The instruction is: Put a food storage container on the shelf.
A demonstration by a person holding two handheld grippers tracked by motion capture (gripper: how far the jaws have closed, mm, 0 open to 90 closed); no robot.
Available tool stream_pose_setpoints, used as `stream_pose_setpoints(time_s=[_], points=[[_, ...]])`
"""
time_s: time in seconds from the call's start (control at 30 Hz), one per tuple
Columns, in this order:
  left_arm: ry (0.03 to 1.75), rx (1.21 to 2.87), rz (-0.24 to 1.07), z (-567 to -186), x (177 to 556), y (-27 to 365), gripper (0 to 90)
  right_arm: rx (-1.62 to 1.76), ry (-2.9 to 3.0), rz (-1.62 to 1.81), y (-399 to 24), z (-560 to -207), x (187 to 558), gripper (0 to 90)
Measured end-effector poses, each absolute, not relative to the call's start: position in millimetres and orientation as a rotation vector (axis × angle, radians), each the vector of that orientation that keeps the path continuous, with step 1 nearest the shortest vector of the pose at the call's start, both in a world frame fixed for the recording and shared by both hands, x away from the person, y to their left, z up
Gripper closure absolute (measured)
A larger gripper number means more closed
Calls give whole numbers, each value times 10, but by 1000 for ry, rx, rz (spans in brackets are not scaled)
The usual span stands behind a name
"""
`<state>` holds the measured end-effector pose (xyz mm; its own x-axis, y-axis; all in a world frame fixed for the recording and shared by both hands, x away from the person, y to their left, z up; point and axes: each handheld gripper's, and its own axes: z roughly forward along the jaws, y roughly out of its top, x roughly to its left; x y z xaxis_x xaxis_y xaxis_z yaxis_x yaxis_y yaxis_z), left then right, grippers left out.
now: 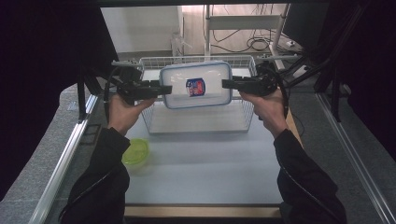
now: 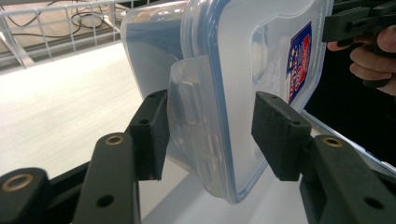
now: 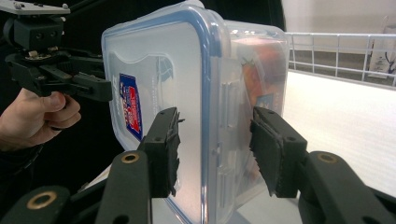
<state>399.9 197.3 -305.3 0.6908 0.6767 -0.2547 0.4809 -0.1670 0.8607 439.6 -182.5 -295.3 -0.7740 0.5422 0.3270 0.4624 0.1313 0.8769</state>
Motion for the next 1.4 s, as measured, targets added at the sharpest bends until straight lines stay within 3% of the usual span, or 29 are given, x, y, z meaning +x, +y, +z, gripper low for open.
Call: stream_pose_setpoints(time_s=[0.97, 1.23, 1.4], points=[[932, 1795, 221, -3075, 4453, 1970, 483, 1155, 2262, 1832, -1853, -3103, 4908, 514], [898, 1848, 373, -3098, 4421, 1836, 380, 1083, 2253, 1704, -1761, -3048, 4863, 442], [906, 1845, 379, -3106, 4429, 1818, 355, 1069, 2256, 1646, -1717, -3028, 4855, 428]])
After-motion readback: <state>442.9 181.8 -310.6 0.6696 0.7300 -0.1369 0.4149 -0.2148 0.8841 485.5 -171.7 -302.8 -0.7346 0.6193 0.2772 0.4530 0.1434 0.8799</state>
